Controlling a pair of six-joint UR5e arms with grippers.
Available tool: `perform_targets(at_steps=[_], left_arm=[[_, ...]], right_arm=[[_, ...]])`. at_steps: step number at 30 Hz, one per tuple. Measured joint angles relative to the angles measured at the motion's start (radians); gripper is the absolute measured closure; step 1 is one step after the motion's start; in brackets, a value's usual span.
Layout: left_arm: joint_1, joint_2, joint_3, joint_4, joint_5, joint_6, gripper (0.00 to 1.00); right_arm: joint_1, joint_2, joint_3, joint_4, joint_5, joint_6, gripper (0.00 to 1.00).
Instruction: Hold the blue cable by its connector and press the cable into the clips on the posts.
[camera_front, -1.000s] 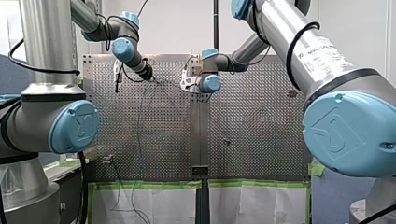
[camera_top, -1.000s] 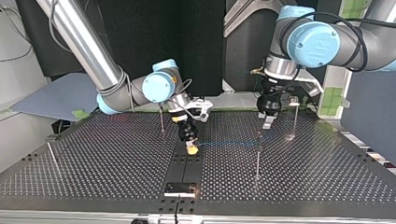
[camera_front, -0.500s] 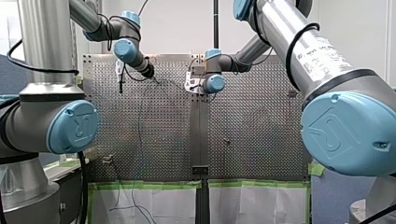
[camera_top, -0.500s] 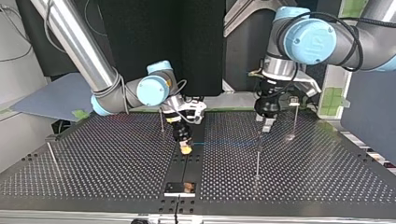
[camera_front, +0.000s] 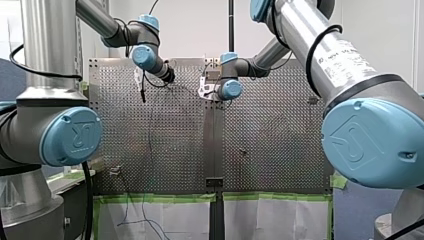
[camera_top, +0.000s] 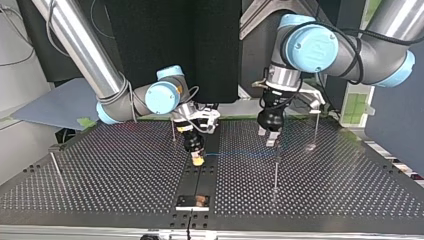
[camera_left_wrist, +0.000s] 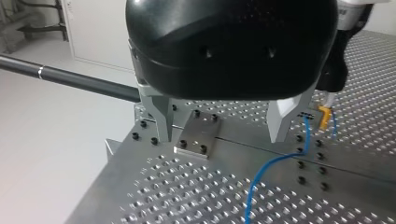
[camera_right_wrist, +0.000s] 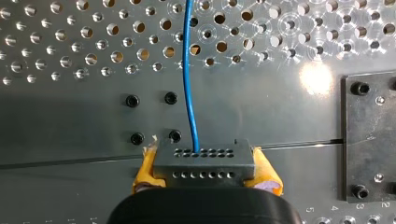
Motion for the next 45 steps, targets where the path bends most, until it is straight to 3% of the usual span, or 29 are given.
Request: perform_targets(at_steps=[9, 27, 45], left_arm=[[-0.026, -0.027, 0.049, -0.003, -0.022, -0.02, 0.0], [-0.067, -0.119, 0.059, 0.003, -0.084, 0.053, 0.0], [-0.092, -0.209, 0.173, 0.003, -0.163, 0.091, 0.0]], right_arm=[[0.0, 0.0, 0.0, 0.001, 0.0, -0.007, 1.0], [0.0, 0.001, 0.0, 0.0, 0.0, -0.008, 1.0], [0.001, 0.0, 0.0, -0.001, 0.001, -0.019, 1.0]])
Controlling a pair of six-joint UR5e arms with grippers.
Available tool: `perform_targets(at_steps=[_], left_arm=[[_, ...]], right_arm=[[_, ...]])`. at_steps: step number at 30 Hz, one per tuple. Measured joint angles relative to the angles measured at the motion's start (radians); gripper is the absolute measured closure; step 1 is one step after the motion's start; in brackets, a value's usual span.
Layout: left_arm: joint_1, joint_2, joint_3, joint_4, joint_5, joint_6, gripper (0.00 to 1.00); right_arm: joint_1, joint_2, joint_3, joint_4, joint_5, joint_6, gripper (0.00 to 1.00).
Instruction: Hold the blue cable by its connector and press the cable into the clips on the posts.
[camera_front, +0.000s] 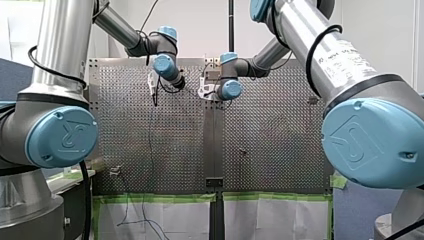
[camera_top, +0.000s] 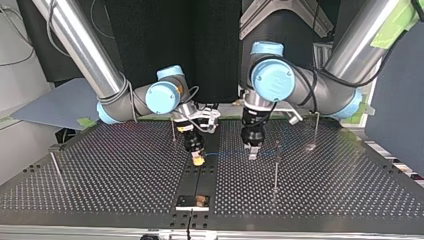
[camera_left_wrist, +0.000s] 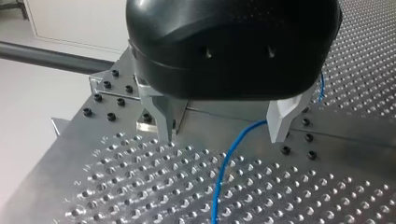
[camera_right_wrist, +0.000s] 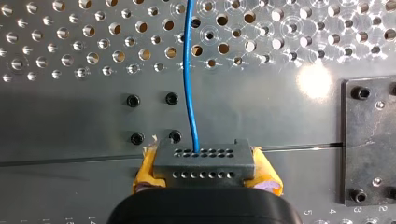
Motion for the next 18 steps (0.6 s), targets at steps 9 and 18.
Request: perform_targets(at_steps=[9, 18], left_arm=[[0.005, -0.042, 0.011, -0.004, -0.031, 0.034, 0.0], [0.009, -0.047, 0.046, -0.004, -0.043, 0.045, 0.0]], right_arm=[[0.001, 0.001, 0.0, 0.0, -0.001, 0.0, 1.0], [0.004, 0.001, 0.0, 0.0, 0.0, 0.0, 1.0]])
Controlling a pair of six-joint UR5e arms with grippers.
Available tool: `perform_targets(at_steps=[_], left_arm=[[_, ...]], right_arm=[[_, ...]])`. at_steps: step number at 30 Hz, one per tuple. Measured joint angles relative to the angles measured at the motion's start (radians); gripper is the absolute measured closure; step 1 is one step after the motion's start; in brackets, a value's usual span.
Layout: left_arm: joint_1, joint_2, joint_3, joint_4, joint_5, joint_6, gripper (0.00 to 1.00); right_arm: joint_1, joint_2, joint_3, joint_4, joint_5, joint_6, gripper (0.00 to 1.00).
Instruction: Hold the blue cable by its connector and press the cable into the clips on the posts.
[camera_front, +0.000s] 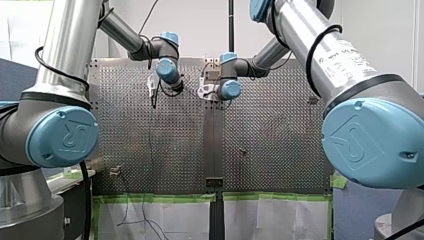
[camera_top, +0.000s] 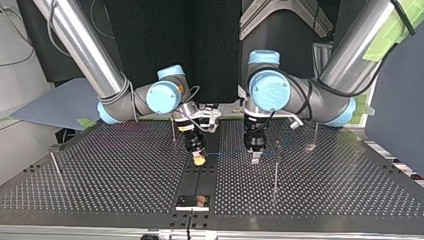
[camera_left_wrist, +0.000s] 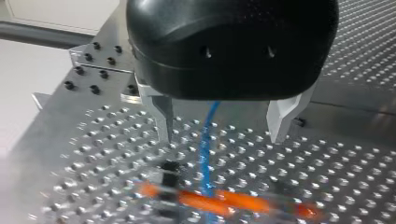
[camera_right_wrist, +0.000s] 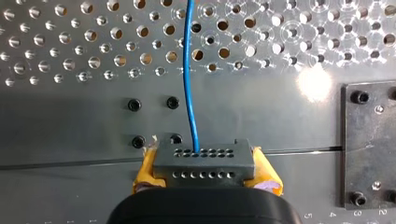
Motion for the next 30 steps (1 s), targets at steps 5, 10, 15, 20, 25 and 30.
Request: perform_targets(at_steps=[5, 10, 15, 20, 25, 30], left_arm=[[-0.003, -0.019, 0.041, -0.019, -0.003, 0.002, 0.0], [0.002, -0.043, 0.079, -0.048, -0.025, 0.017, 0.0], [0.005, -0.046, 0.087, -0.052, -0.045, 0.046, 0.0], [0.003, -0.046, 0.087, -0.048, -0.058, 0.066, 0.0], [-0.001, -0.046, 0.088, -0.047, -0.07, 0.088, 0.0], [-0.006, -0.046, 0.088, -0.047, -0.094, 0.121, 0.0]], right_arm=[[0.0, 0.0, 0.0, 0.0, 0.0, -0.001, 1.0], [0.001, 0.0, 0.0, 0.001, -0.001, 0.0, 1.0], [0.001, 0.0, 0.0, 0.001, -0.001, 0.0, 1.0], [0.001, 0.0, 0.0, 0.001, -0.001, 0.0, 1.0], [0.001, 0.0, 0.0, 0.001, -0.001, 0.0, 1.0], [0.001, 0.0, 0.0, 0.002, -0.001, 0.0, 1.0]])
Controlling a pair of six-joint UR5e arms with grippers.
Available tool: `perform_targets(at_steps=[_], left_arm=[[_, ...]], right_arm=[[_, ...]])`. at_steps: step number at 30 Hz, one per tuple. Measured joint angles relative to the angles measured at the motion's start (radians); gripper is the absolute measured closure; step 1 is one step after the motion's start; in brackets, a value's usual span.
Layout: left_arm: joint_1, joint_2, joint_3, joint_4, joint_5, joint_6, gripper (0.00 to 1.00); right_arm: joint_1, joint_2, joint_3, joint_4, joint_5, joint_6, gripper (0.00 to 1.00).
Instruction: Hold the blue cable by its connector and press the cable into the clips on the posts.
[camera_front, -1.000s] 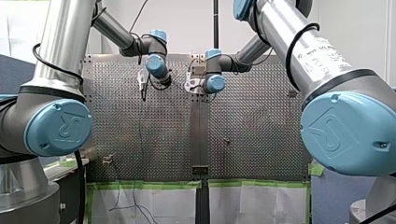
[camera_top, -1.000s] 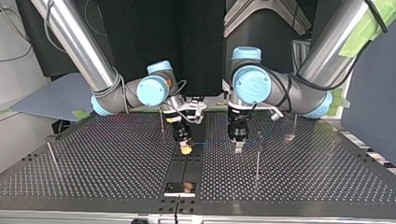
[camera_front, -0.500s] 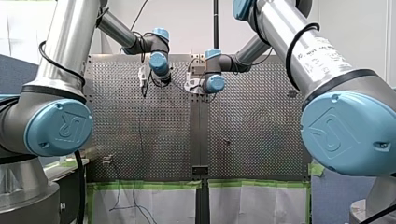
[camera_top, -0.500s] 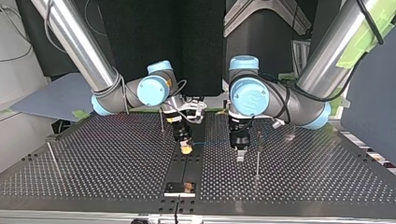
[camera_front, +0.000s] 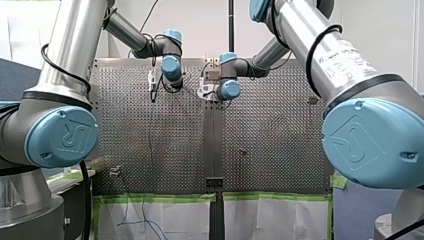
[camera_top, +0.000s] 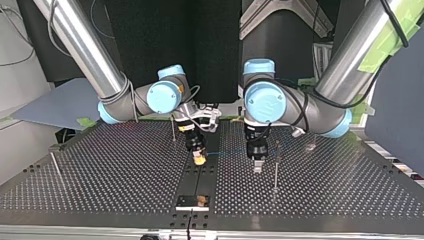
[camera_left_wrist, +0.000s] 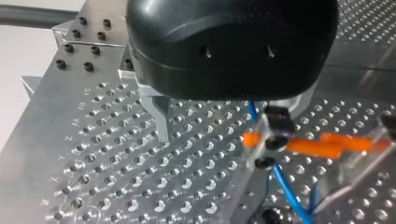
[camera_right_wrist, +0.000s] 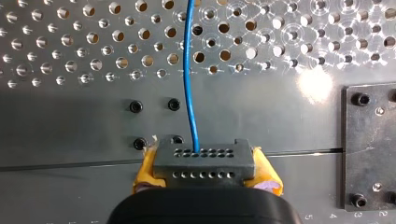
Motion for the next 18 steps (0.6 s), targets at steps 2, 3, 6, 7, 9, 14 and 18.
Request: perform_targets(at_steps=[2, 3, 6, 7, 9, 14, 18], left_arm=[[-0.002, 0.0, 0.0, 0.0, -0.014, 0.017, 0.2], [-0.004, 0.0, 0.0, 0.001, -0.021, 0.028, 0.2], [-0.009, 0.001, 0.0, 0.001, -0.032, 0.046, 0.4], [-0.01, 0.0, 0.0, 0.001, -0.033, 0.049, 0.57], [-0.013, 0.001, 0.0, 0.002, -0.035, 0.052, 0.68], [-0.019, 0.001, 0.0, 0.002, -0.038, 0.054, 1.0], [-0.026, 0.001, 0.0, 0.002, -0.038, 0.054, 1.0]], right_arm=[[0.0, 0.0, 0.0, 0.0, 0.0, 0.0, 1.0], [0.0, 0.0, 0.0, 0.0, 0.0, 0.0, 1.0], [0.0, 0.001, 0.0, 0.0, 0.0, 0.0, 1.0], [0.0, 0.001, 0.0, 0.0, 0.0, 0.0, 1.0], [0.001, 0.001, 0.0, 0.0, 0.0, 0.0, 1.0], [0.001, 0.001, 0.0, 0.0, 0.0, -0.006, 1.0], [0.001, 0.002, 0.0, 0.001, 0.0, -0.021, 1.0]])
